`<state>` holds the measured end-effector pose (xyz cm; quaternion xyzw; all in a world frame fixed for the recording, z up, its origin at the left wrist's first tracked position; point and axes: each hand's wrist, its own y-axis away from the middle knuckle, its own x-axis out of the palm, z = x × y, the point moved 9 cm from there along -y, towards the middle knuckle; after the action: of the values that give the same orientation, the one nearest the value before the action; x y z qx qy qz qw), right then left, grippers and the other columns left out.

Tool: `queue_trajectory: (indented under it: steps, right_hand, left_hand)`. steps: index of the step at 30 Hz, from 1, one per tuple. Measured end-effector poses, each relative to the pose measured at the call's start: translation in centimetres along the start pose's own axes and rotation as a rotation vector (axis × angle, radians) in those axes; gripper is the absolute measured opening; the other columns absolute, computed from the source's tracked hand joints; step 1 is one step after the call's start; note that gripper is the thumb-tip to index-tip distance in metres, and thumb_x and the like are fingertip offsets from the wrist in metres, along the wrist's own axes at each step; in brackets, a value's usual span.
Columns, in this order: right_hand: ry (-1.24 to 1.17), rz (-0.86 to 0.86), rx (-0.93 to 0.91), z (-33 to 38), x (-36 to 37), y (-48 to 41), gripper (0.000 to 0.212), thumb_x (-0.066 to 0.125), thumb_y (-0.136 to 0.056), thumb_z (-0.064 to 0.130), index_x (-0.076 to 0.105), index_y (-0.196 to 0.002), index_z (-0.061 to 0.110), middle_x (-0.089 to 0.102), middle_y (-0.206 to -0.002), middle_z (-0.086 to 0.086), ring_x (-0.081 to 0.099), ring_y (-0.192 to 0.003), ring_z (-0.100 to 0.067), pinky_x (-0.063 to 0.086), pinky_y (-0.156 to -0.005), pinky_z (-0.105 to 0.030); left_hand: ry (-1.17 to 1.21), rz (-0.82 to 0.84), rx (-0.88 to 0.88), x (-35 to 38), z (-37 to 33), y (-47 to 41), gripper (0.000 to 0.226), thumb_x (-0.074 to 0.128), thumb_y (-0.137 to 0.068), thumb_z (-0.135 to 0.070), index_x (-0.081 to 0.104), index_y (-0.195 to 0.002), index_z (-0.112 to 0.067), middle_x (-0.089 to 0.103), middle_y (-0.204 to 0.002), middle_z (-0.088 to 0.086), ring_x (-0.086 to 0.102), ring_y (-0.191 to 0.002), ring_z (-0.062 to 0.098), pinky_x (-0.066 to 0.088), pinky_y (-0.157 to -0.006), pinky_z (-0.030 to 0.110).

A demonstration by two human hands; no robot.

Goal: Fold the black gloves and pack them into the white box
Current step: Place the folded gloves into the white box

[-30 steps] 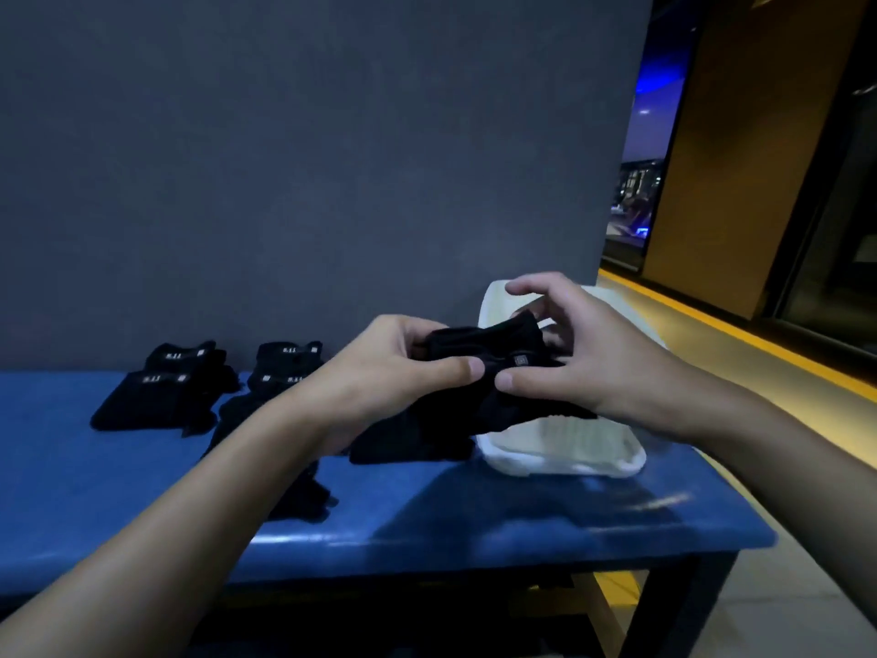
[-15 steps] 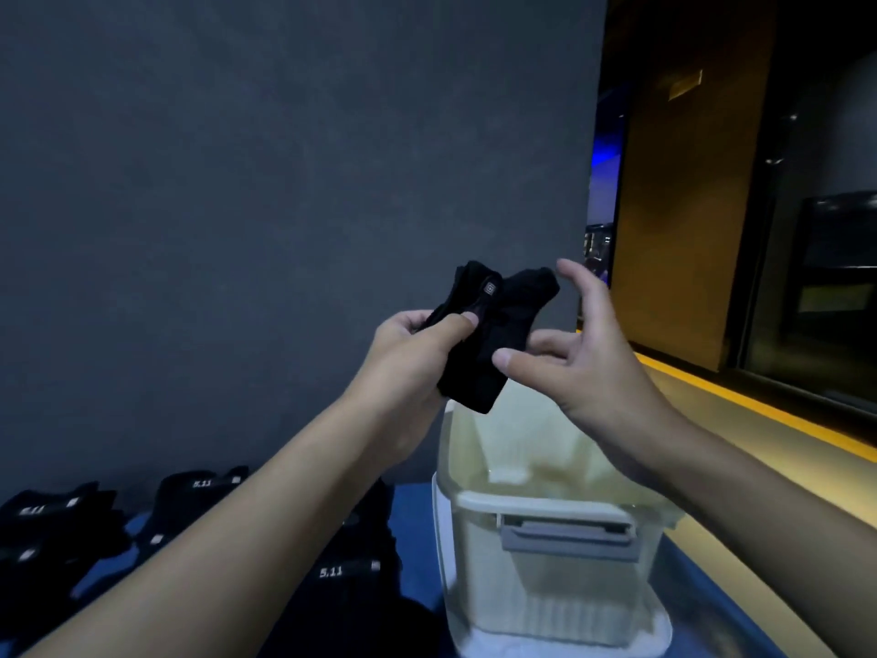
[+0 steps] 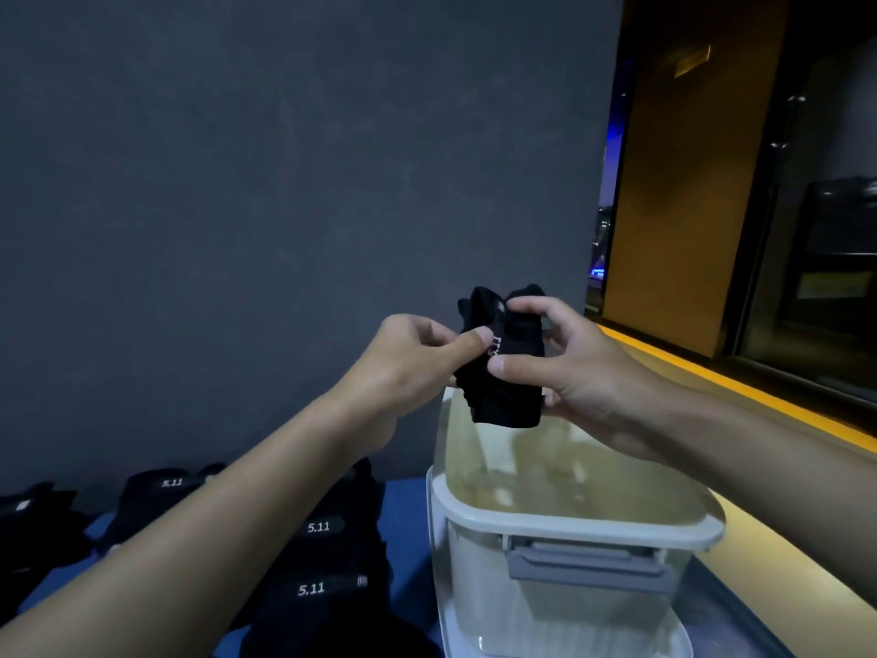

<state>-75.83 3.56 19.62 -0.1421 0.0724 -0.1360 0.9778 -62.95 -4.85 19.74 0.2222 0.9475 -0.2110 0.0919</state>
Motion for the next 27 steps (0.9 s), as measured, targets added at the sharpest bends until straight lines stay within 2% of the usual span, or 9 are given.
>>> queue_trajectory:
  steps: [2, 4, 6, 7, 10, 12, 15, 18, 27]
  right_hand:
    - [0.013, -0.025, 0.055, -1.3, -0.5, -0.2, 0.058, 0.075, -0.079, 0.000, 0.053, -0.126, 0.025, 0.063, -0.113, -0.001, 0.068, -0.097, -0.018, 0.061, -0.073, -0.038]
    - [0.042, -0.032, 0.104, -2.6, -1.0, -0.4, 0.059, 0.077, -0.078, 0.000, 0.054, -0.126, 0.024, 0.062, -0.109, -0.001, 0.068, -0.094, -0.017, 0.061, -0.071, -0.037]
    - [0.067, -0.034, 0.154, -3.9, -1.4, -0.6, 0.059, 0.078, -0.077, 0.000, 0.054, -0.125, 0.023, 0.061, -0.108, 0.000, 0.068, -0.096, -0.019, 0.061, -0.076, -0.041]
    - [0.080, -0.035, 0.181, -4.6, -1.5, -0.8, 0.058, 0.078, -0.076, 0.000, 0.055, -0.125, 0.023, 0.061, -0.108, -0.001, 0.067, -0.097, -0.022, 0.060, -0.079, -0.043]
    - [0.133, -0.033, 0.263, -6.7, -1.5, -1.4, 0.058, 0.079, -0.076, -0.001, 0.054, -0.122, 0.024, 0.060, -0.110, -0.004, 0.067, -0.100, -0.026, 0.059, -0.082, -0.045]
    - [0.176, -0.011, 0.314, -8.2, -1.1, -1.8, 0.059, 0.080, -0.075, 0.000, 0.054, -0.121, 0.025, 0.060, -0.116, -0.007, 0.066, -0.103, -0.027, 0.059, -0.084, -0.046]
    - [0.253, 0.032, 0.393, -10.6, -0.5, -2.2, 0.061, 0.080, -0.074, 0.001, 0.053, -0.122, 0.026, 0.060, -0.120, -0.006, 0.064, -0.105, -0.026, 0.060, -0.081, -0.043]
    - [0.269, 0.052, 0.455, -12.1, -0.3, -2.6, 0.058, 0.078, -0.077, 0.000, 0.051, -0.122, 0.025, 0.060, -0.119, -0.005, 0.063, -0.105, -0.026, 0.060, -0.080, -0.044]
    - [0.313, 0.152, 0.616, -16.6, 0.1, -3.6, 0.058, 0.073, -0.080, -0.004, 0.046, -0.125, 0.022, 0.056, -0.124, -0.006, 0.060, -0.111, -0.025, 0.056, -0.089, -0.046]
  left_hand:
    - [-0.092, 0.022, 0.034, 0.2, 0.8, -0.1, 0.035, 0.061, -0.095, -0.042, 0.072, -0.086, -0.010, 0.073, -0.077, 0.000, 0.066, -0.067, 0.008, 0.054, -0.067, 0.022]
    - [-0.234, 0.047, 0.095, 0.0, 1.4, 0.1, 0.029, 0.057, -0.097, -0.038, 0.072, -0.086, -0.016, 0.072, -0.079, -0.006, 0.063, -0.070, 0.003, 0.049, -0.071, 0.018]
    - [-0.368, 0.105, 0.144, -0.1, 2.4, 0.5, 0.016, 0.059, -0.095, -0.034, 0.071, -0.093, -0.024, 0.072, -0.087, -0.013, 0.064, -0.082, -0.004, 0.049, -0.078, 0.015]
    - [-0.422, 0.136, 0.156, -0.1, 3.0, 0.6, 0.014, 0.060, -0.094, -0.034, 0.070, -0.098, -0.026, 0.072, -0.093, -0.015, 0.064, -0.091, -0.004, 0.049, -0.085, 0.018]
    - [-0.547, 0.222, 0.152, 0.3, 5.1, 0.8, 0.029, 0.057, -0.094, -0.043, 0.067, -0.118, -0.029, 0.066, -0.116, -0.018, 0.060, -0.106, -0.001, 0.049, -0.095, 0.027]
    - [-0.556, 0.259, 0.153, 0.6, 5.9, 1.1, 0.039, 0.055, -0.094, -0.048, 0.063, -0.127, -0.029, 0.062, -0.125, -0.019, 0.058, -0.110, -0.002, 0.048, -0.100, 0.029]
    - [-0.548, 0.272, 0.200, 0.6, 5.9, 1.3, 0.046, 0.050, -0.092, -0.055, 0.061, -0.129, -0.031, 0.058, -0.130, -0.024, 0.053, -0.120, -0.007, 0.044, -0.106, 0.030]
    - [-0.574, 0.281, 0.236, 0.7, 5.8, 1.3, 0.042, 0.050, -0.096, -0.050, 0.060, -0.132, -0.029, 0.051, -0.139, -0.026, 0.044, -0.128, -0.011, 0.037, -0.112, 0.026]
    - [-0.550, 0.274, 0.255, 0.5, 6.2, 1.6, 0.047, 0.047, -0.094, -0.050, 0.056, -0.136, -0.032, 0.048, -0.141, -0.031, 0.040, -0.128, -0.017, 0.035, -0.113, 0.022]
